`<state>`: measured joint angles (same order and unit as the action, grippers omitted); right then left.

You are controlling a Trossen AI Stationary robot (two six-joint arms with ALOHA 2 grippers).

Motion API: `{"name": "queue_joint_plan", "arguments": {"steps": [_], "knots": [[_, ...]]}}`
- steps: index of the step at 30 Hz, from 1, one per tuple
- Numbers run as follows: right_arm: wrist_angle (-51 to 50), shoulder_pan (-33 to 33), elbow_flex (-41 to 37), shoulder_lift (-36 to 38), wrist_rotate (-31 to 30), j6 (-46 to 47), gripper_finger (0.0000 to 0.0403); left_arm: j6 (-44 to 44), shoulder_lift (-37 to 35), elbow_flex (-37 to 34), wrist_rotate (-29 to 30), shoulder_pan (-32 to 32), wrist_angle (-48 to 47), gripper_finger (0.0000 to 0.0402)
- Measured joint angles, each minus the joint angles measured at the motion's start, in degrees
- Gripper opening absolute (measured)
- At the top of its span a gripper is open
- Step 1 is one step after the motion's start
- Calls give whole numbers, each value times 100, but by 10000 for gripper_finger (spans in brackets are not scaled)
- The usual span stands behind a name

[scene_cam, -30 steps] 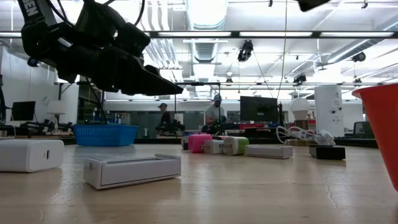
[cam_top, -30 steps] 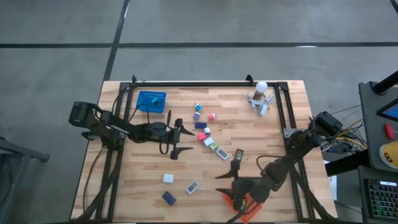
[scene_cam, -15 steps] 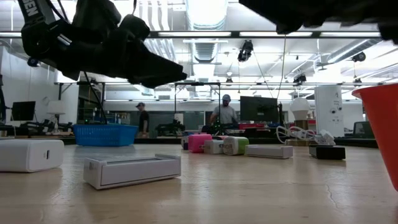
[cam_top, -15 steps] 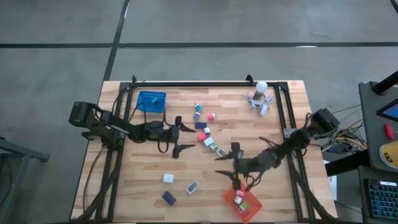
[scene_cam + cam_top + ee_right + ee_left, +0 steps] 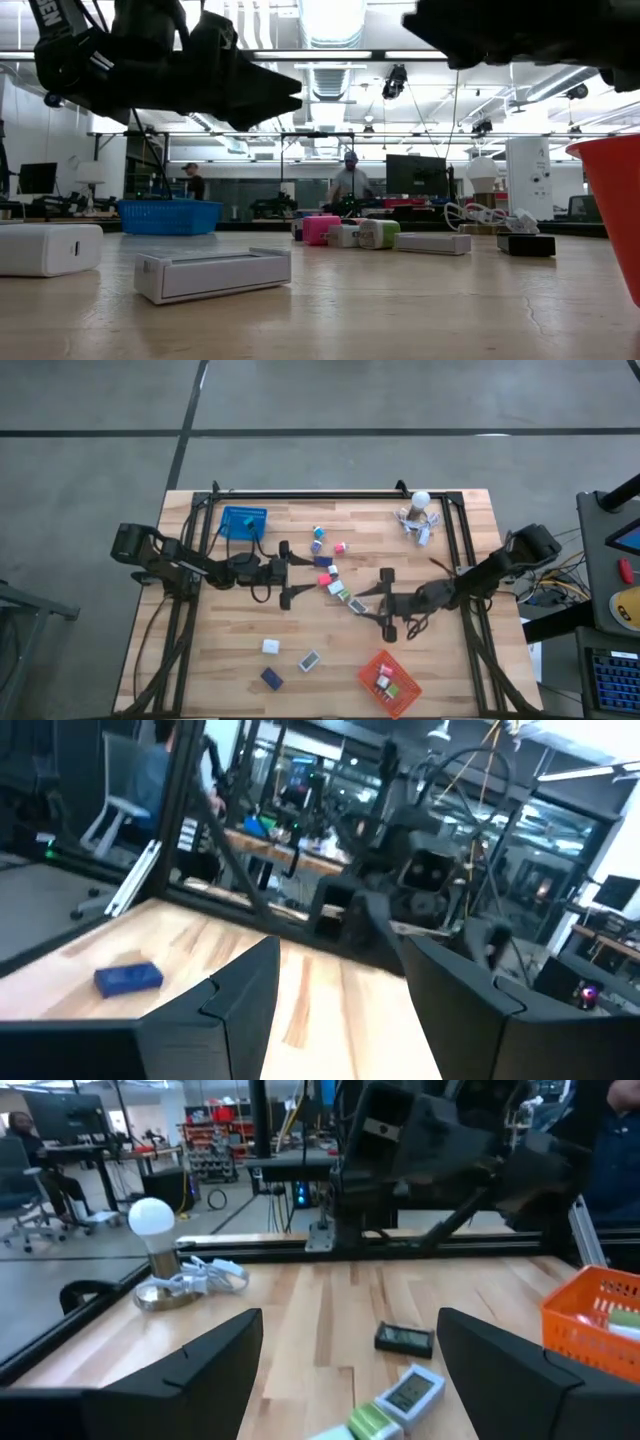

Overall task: Pick & Place Office items
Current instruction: Put the top white digital clock into the blue bin

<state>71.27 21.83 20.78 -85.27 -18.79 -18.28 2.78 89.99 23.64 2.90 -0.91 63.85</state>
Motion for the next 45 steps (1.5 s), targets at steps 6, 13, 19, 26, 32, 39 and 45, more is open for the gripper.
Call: {"name": "queue_joint_plan", "arguments": {"steps": [6, 13, 19, 26, 32, 39, 45], "knots": [[-27, -141, -619, 818, -8, 42, 210, 127, 0, 13, 11, 0, 121, 303], [-34, -180, -1180, 1474, -37, 271, 210, 338, 2, 42, 15, 4, 173, 303], [-36, -329, -1416, 1547, -82, 218, 210, 337, 0, 150, 15, 9, 40, 303], [-29, -859, -1565, 1529, -40, 77, 210, 432, 209, 259, 119, 231, -92, 303], [31, -1631, -1609, 1541, 619, -11, 210, 359, 907, 720, -103, 652, -93, 303], [-63, -2445, -1650, 1542, 1503, 307, 210, 144, 1443, 1517, -643, 798, -1189, 303], [-75, -2540, -1734, 1544, 1624, 374, 210, 204, 1267, 2228, -892, 740, -3431, 303]]}}
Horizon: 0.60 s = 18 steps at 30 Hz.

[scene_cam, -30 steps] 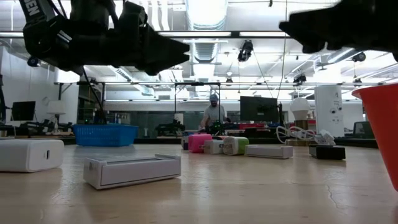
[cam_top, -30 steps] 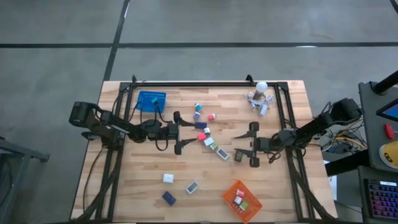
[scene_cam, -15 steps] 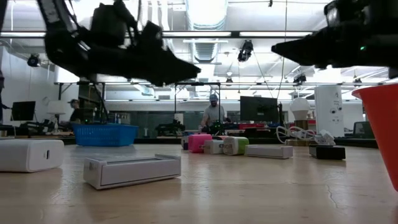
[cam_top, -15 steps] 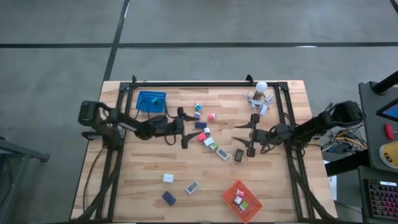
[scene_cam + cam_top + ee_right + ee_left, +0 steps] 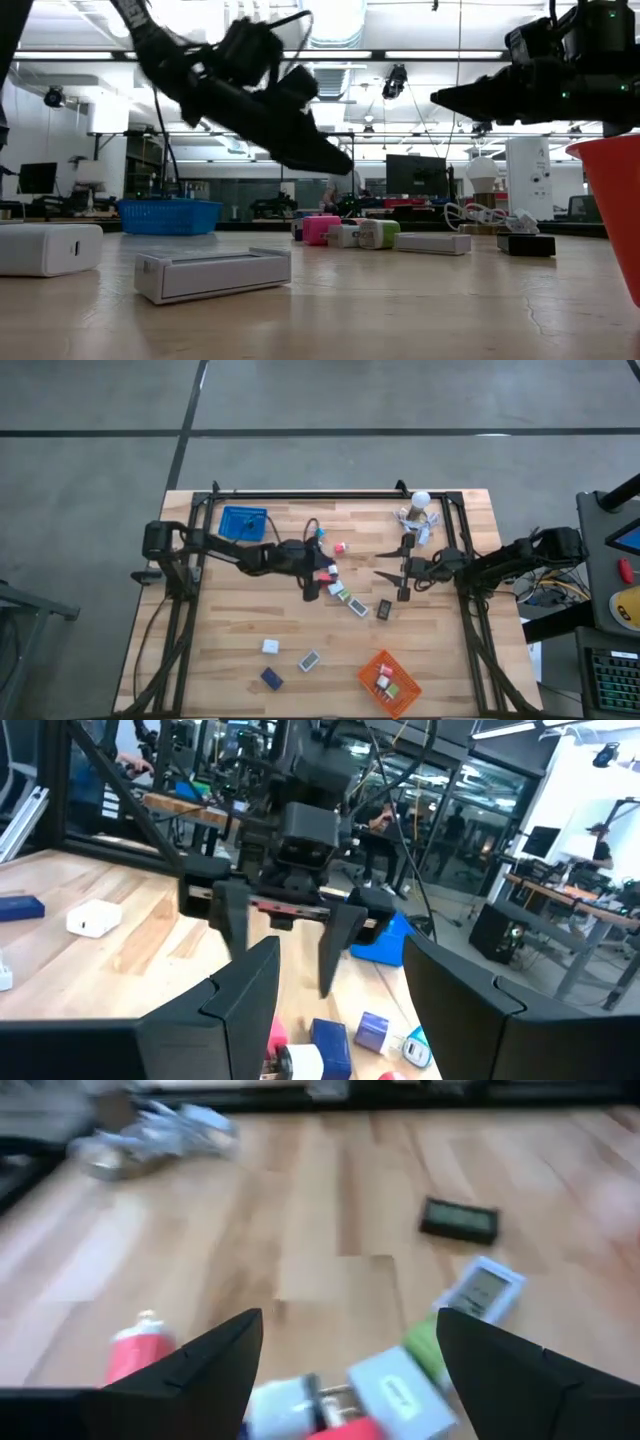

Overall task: Pick & Place Office items
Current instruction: Put the top white digital clock into the blue bin

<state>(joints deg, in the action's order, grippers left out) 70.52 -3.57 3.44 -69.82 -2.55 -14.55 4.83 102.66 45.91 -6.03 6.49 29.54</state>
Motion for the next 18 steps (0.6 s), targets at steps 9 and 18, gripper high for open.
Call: {"name": "queue_joint_plan", "arguments": {"steps": [9, 18], "knots": [[-6, 0, -46, 55, -46, 33, 210, 1312, 14, 1109, -348, -320, -2196, 303], [-4, -24, -59, 83, -210, -93, 210, 2047, 14, 1578, -926, -469, -2892, 303]]}}
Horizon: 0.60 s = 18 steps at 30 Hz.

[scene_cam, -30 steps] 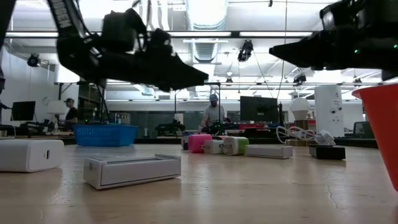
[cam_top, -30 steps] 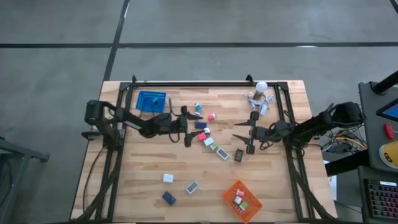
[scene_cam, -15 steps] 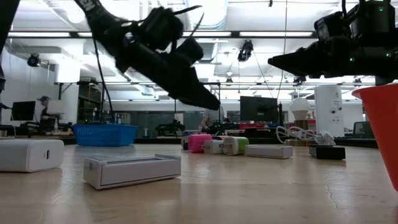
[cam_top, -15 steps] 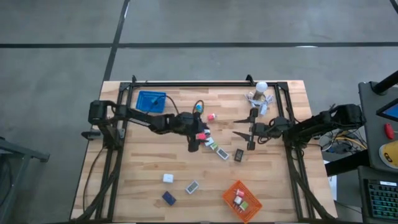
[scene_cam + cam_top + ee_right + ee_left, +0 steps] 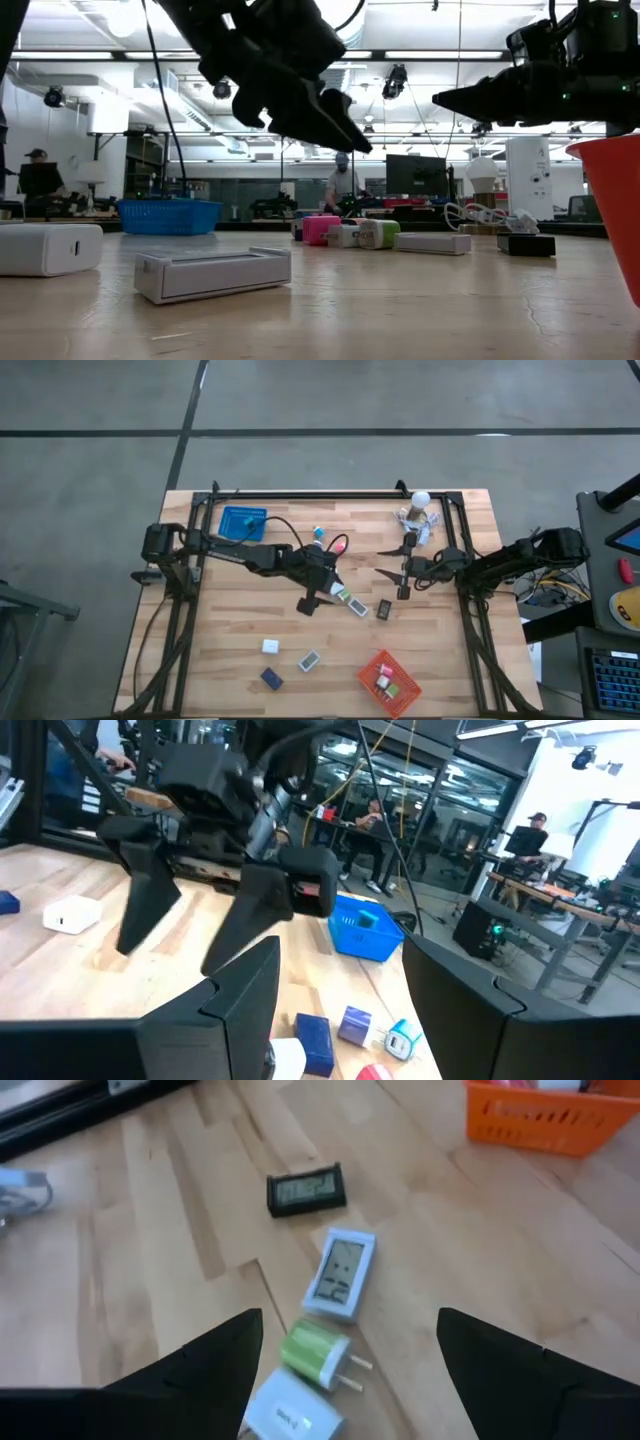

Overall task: Pick & Place Office items
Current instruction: Put the top white digital clock into the blue bin

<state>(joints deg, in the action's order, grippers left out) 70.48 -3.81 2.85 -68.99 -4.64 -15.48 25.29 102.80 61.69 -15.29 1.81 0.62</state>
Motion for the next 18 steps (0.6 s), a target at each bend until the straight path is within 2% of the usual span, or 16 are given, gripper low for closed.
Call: {"name": "queue_joint_plan", "arguments": {"steps": [4, 8, 13, 18], "knots": [[1, 0, 0, 2, -283, -78, 210, 108, 135, 190, -168, -29, 66, 303], [-1, -103, -3, 2, -437, -167, 210, 189, 787, 698, -461, -118, -103, 303], [-1, -232, -9, 3, -455, -139, 210, 671, 1738, 1906, -538, -247, -1402, 303], [-35, -262, -44, 33, -611, -119, 210, 1008, 2204, 2813, -633, -275, -2245, 303]]}}
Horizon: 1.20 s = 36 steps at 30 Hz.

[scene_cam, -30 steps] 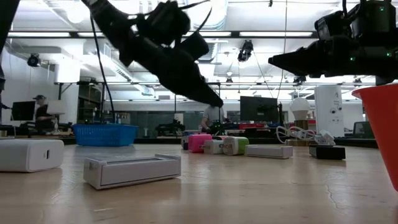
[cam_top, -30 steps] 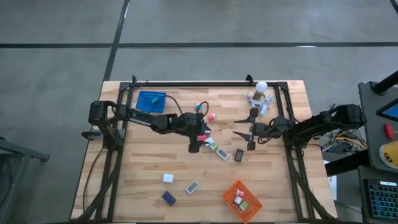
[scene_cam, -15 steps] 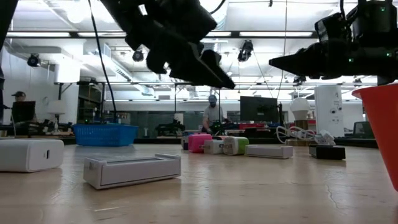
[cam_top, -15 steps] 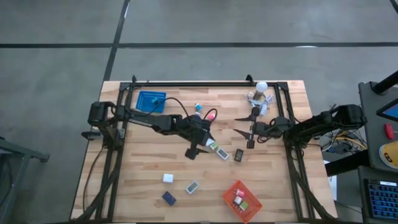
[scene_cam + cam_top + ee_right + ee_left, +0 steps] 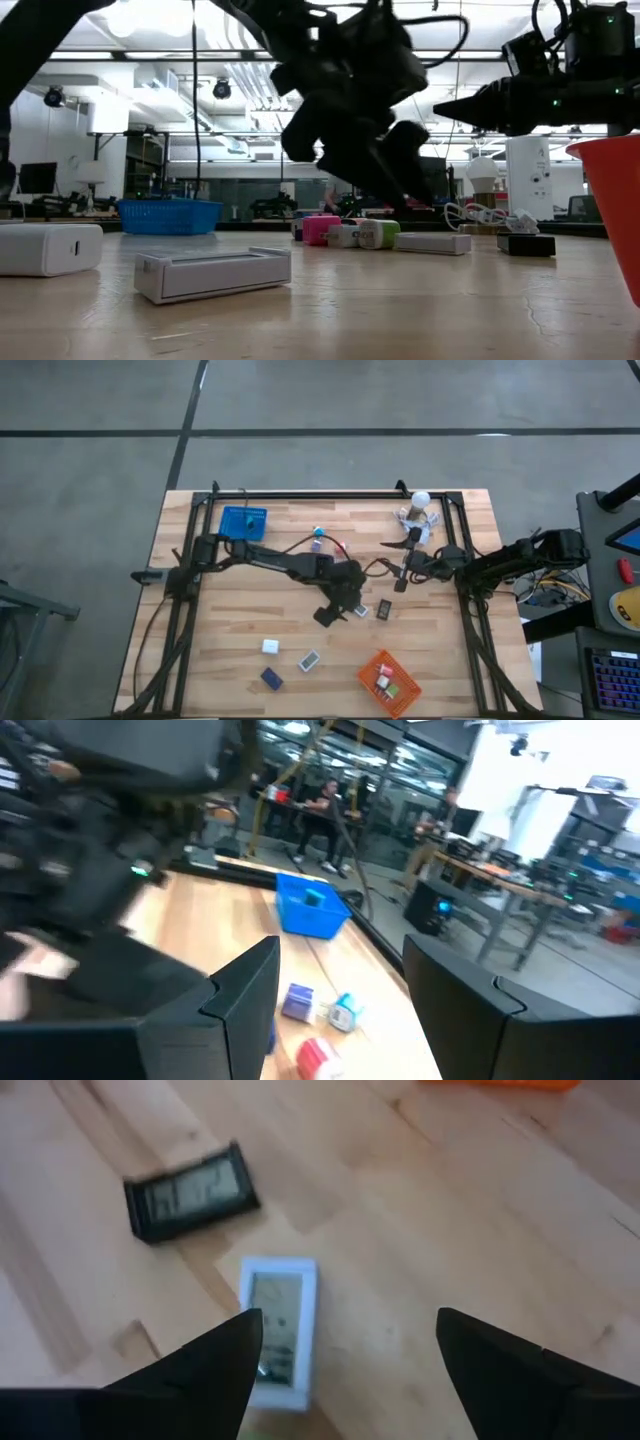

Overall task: Pick & Place Office items
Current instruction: Put the top white digital clock into the blue bin

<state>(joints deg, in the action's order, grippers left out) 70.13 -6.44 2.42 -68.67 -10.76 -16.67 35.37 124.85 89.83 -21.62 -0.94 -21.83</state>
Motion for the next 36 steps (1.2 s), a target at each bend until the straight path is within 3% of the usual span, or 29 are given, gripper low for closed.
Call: {"name": "queue_joint_plan", "arguments": {"steps": [7, 11, 26, 36], "knots": [[-139, -52, -138, 197, -302, 0, 210, 219, 463, 346, 88, -41, -5, 303], [-238, -59, -197, 457, -550, -47, 210, 231, 670, 459, 513, -40, 162, 303], [-2124, -57, -192, 2440, -737, 4, 210, 43, 631, 460, 927, -25, 101, 299], [-2694, -57, -190, 2931, -683, 127, 210, -31, 635, 450, 969, -21, 120, 216]]}}
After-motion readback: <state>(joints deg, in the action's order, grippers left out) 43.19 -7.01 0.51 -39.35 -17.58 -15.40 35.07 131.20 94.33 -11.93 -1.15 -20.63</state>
